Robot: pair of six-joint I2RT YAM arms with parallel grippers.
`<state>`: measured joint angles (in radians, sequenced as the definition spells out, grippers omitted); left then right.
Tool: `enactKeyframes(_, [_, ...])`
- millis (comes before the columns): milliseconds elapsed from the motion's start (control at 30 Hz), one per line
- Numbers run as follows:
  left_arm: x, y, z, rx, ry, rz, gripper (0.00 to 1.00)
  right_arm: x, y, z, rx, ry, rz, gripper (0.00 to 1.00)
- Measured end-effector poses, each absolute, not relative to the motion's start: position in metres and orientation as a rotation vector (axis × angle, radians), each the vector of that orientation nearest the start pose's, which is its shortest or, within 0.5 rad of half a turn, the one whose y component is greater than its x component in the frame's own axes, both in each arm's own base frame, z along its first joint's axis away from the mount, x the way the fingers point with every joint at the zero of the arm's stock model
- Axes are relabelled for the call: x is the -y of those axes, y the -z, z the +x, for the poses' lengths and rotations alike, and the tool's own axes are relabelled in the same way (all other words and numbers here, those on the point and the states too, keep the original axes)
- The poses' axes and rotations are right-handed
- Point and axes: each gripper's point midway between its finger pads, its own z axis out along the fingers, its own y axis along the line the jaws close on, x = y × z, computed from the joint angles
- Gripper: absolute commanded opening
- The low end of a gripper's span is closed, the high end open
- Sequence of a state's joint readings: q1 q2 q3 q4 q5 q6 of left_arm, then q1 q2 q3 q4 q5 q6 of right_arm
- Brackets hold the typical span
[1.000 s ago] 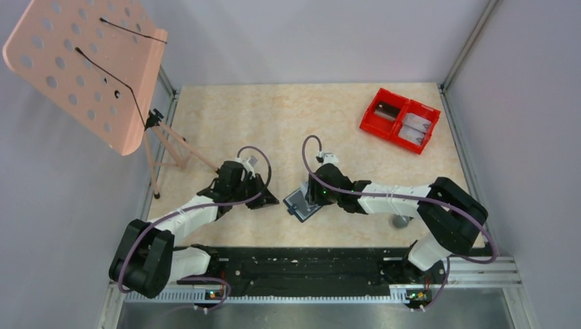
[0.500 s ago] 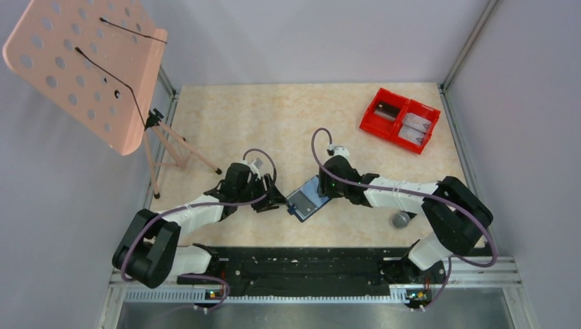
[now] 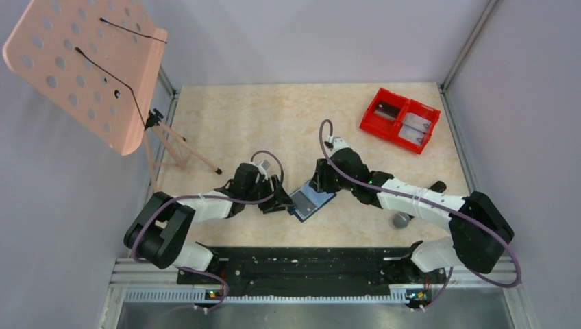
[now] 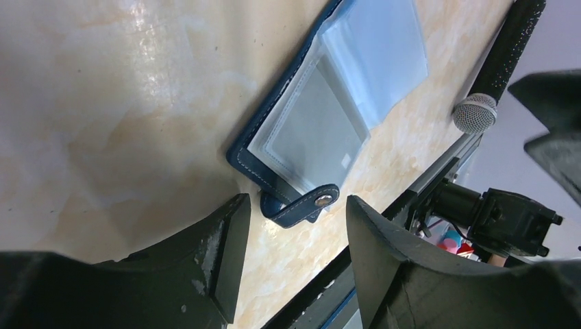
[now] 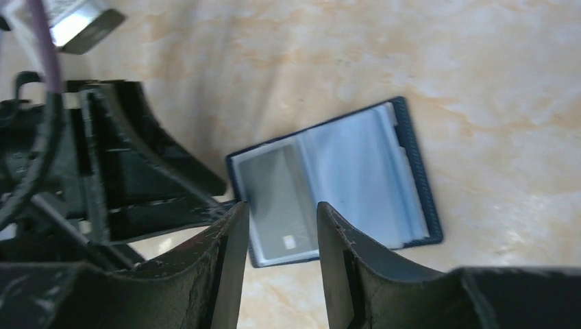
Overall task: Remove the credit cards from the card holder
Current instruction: Remove the credit card from the card holder.
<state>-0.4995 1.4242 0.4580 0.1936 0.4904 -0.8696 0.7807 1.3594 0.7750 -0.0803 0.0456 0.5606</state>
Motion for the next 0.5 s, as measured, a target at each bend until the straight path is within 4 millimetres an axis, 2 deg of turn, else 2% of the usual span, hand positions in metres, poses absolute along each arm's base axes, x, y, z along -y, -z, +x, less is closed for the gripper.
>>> enactKeyframes(100, [0.246, -0.039, 0.215, -2.568, 1.192, -0.202, 0.55, -0.296, -0.111, 0.251, -2.288, -0.787, -0.295, 0.46])
enactKeyframes(133, [0.247, -0.039, 0.216, -2.568, 1.194, -0.205, 0.50, -0.300, -0.109, 0.249, -2.289, -0.804, -0.316, 0.48])
enactKeyframes(233, [0.247, -0.036, 0.215, -2.580, 1.191, -0.216, 0.22, -0.310, -0.090, 0.240, -2.315, -0.788, -0.411, 0.53])
enactKeyframes(333, [0.248, -0.035, 0.214, -2.584, 1.191, -0.215, 0.04, -0.319, -0.071, 0.222, -2.334, -0.746, -0.548, 0.56])
enactKeyframes(367, [0.247, -0.035, 0.214, -2.585, 1.191, -0.219, 0.00, -0.321, -0.068, 0.218, -2.330, -0.736, -0.584, 0.56])
enactKeyframes(500, [0.246, -0.034, 0.214, -2.589, 1.178, -0.224, 0.00, -0.329, -0.064, 0.207, -2.289, -0.689, -0.704, 0.61])
